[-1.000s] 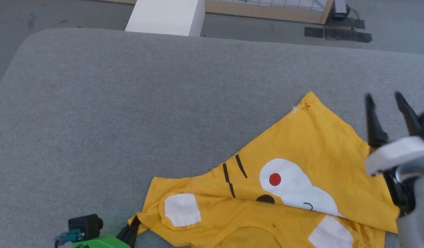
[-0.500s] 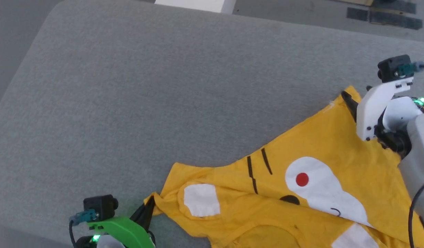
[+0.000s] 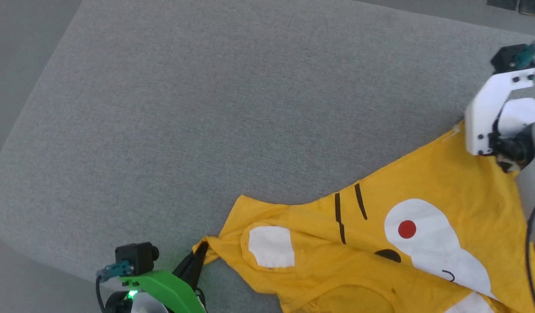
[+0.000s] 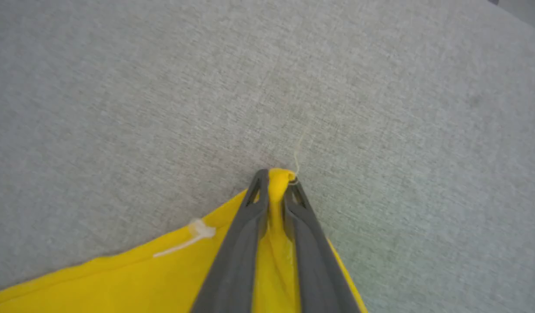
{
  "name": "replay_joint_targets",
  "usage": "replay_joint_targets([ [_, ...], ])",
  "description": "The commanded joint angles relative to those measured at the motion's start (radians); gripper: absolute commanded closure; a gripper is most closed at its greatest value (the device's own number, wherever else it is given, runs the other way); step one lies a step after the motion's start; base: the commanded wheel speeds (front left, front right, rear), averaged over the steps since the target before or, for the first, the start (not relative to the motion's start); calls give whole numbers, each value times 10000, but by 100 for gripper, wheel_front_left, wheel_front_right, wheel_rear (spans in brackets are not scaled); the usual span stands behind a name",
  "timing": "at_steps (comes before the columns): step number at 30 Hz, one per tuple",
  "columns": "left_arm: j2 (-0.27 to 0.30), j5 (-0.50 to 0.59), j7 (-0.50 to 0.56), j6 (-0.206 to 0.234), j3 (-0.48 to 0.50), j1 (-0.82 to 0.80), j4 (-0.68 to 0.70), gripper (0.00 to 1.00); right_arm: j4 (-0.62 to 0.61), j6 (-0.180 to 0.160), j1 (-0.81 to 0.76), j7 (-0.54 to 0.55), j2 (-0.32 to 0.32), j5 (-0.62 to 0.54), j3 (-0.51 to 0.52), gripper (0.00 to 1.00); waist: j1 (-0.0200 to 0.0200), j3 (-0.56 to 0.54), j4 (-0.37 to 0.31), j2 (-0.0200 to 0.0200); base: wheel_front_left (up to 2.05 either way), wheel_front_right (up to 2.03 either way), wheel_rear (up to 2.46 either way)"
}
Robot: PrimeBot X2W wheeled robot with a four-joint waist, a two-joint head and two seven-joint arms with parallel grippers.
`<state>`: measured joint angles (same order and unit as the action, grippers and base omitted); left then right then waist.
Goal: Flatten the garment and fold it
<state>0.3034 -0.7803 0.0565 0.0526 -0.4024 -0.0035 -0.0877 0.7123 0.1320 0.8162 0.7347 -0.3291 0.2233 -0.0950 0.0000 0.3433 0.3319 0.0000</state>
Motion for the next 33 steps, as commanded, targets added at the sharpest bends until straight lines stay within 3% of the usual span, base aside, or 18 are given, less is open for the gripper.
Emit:
replay_joint_targets([
  [1, 49, -4, -36, 31, 59, -19, -87, 100, -172, -13, -418, -673, 176, -106, -6, 100, 0, -121, -212, 0, 0, 0, 0],
  [6, 223, -34, 45, 147, 148, 112, -4, 100, -1005, -13, -1268, -3752, 509, 15, 152, 100, 0, -561, -682, 0, 0, 0, 0],
  [11, 459, -47, 141, 372, 269, 431, 238, 100, -1977, -13, -2367, -7547, 850, 205, 480, 100, 0, -1107, -1389, 0, 0, 0, 0],
  [15, 594, -38, 265, 571, 307, 649, 488, 100, -2586, -13, -3431, -9304, 1130, 145, 870, 100, 0, -1473, -1920, 0, 0, 0, 0],
  [23, 889, 305, -194, 965, 688, 672, 1138, 100, -4467, -13, -5824, -9641, 1901, -84, 2131, 100, 0, -1938, -2740, 0, 0, 0, 0],
  [31, 1876, 838, -173, 956, 1390, -908, 2139, 100, -6934, -13, -6845, -7956, 1969, -30, 2502, 100, 0, -2094, -3262, 0, 0, 0, 0],
  [33, 2161, 888, 92, 887, 1536, -1578, 2382, 100, -7480, -13, -6722, -7393, 1506, 18, 2246, 100, 0, -2028, -3378, 0, 0, 0, 0],
])
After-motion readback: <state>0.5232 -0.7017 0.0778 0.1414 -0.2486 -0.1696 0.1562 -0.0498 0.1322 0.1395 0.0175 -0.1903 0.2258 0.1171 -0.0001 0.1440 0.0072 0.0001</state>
